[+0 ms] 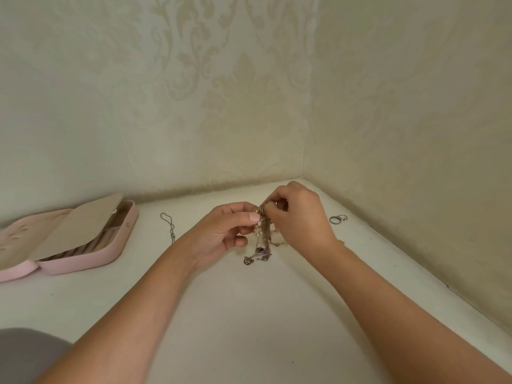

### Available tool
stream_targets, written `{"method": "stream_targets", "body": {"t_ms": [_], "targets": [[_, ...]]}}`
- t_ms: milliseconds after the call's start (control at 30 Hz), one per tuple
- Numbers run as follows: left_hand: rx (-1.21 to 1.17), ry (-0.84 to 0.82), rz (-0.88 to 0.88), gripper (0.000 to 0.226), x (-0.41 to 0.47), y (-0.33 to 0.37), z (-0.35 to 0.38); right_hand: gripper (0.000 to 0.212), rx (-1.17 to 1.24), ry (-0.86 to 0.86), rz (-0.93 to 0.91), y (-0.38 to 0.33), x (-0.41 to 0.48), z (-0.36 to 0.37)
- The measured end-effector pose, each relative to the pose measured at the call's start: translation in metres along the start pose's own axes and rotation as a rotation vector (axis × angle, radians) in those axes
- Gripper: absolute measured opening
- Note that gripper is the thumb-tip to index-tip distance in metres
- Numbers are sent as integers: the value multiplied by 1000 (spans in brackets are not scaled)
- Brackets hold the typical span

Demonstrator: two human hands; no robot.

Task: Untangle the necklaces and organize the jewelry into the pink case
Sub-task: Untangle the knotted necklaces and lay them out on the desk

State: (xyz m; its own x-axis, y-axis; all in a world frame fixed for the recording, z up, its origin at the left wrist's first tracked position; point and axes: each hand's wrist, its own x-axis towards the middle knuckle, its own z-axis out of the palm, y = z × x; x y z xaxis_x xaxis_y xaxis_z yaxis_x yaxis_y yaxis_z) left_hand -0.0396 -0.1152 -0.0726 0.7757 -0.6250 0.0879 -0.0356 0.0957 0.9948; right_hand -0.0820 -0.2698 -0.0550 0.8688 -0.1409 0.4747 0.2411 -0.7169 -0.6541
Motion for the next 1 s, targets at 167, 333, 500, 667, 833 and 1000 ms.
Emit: {"method": "stream_targets", "body": {"t_ms": [167, 333, 500, 667, 833, 1000], "targets": [[-66, 0, -9, 8, 2, -1, 3, 13, 181, -27, 162, -3, -4, 11], [-176, 151, 31, 9, 3, -1, -2, 15, 833, -358, 323, 3, 4, -10], [-363, 25, 106, 6, 3, 1, -2, 5, 1190, -566, 341, 0, 3, -16], [-458, -73, 105, 22, 3, 1, 4, 15, 1044, -578, 335, 0, 5, -13], [-475, 100, 93, 14, 5, 4, 3, 5, 887, -377, 355, 3, 5, -14], [-360, 101, 77, 34, 5, 4, 2, 9, 998, -464, 506, 2, 3, -9]]}}
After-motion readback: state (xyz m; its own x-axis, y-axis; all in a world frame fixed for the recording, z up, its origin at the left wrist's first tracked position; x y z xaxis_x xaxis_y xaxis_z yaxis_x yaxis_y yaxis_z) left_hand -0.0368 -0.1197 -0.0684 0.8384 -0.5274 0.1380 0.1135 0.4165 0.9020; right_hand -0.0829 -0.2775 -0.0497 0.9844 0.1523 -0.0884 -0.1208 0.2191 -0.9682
